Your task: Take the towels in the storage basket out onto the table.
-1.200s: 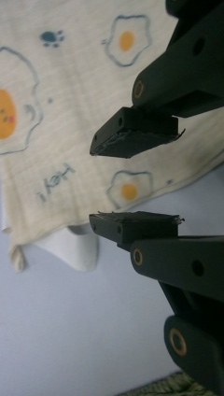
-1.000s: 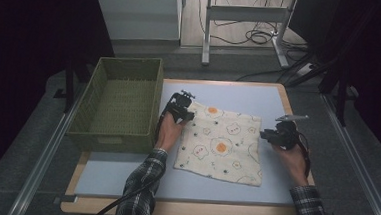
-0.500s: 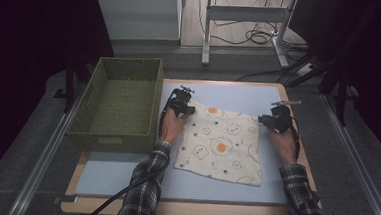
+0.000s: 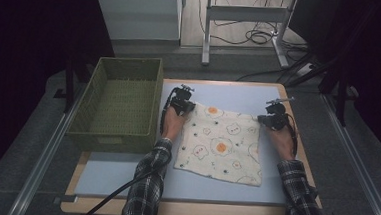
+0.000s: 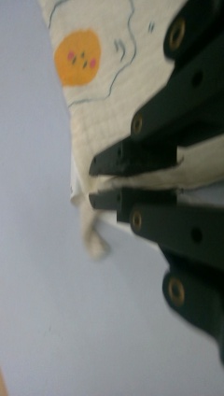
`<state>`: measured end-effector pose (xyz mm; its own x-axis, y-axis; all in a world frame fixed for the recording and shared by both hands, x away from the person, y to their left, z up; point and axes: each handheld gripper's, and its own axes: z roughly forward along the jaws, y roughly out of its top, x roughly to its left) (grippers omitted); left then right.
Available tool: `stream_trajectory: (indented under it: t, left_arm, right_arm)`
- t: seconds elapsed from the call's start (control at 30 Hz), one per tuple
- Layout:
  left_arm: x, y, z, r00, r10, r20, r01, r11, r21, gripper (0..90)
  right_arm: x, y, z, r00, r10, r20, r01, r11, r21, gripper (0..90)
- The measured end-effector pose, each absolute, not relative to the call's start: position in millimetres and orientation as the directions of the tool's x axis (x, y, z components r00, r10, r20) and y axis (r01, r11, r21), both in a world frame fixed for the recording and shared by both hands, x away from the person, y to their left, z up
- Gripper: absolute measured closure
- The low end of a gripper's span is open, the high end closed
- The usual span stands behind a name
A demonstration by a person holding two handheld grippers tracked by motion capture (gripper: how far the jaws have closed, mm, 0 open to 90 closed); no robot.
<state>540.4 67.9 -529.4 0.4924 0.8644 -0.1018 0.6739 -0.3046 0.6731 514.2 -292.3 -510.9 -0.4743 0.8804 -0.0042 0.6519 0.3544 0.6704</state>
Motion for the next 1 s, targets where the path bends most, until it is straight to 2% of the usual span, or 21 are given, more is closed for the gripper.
stream_trajectory:
  t: [0.17,0.27,0.33,0.53,0.77,1.0]
  left_arm:
    - [537.1,66.1,-524.0,0.506,0.852,-0.132,0.642,-0.27,0.718,87.4]
    - [537.2,63.2,-517.6,0.506,0.856,-0.107,0.622,-0.276,0.733,87.9]
    - [535.3,63.2,-514.4,0.508,0.855,-0.104,0.613,-0.274,0.741,88.2]
    - [518.8,63.8,-503.1,0.511,0.856,-0.081,0.593,-0.283,0.753,88.1]
    - [486.3,58.3,-497.9,0.521,0.854,0.0,0.556,-0.34,0.758,87.7]
    - [453.1,63.2,-501.5,0.529,0.848,0.002,0.546,-0.342,0.765,87.6]
  right_arm:
    - [524.5,-308.6,-502.1,-0.434,0.901,0.013,0.654,0.305,0.693,88.2]
    - [531.0,-315.8,-496.0,-0.409,0.912,0.039,0.658,0.265,0.705,88.2]
    - [530.0,-315.5,-492.9,-0.425,0.905,0.036,0.643,0.273,0.715,88.2]
    - [512.4,-317.4,-486.2,-0.466,0.884,0.037,0.614,0.293,0.733,88.0]
    - [486.7,-321.8,-476.4,-0.517,0.855,0.04,0.587,0.321,0.743,87.9]
    - [456.8,-320.4,-471.4,-0.559,0.828,0.032,0.559,0.348,0.752,87.9]
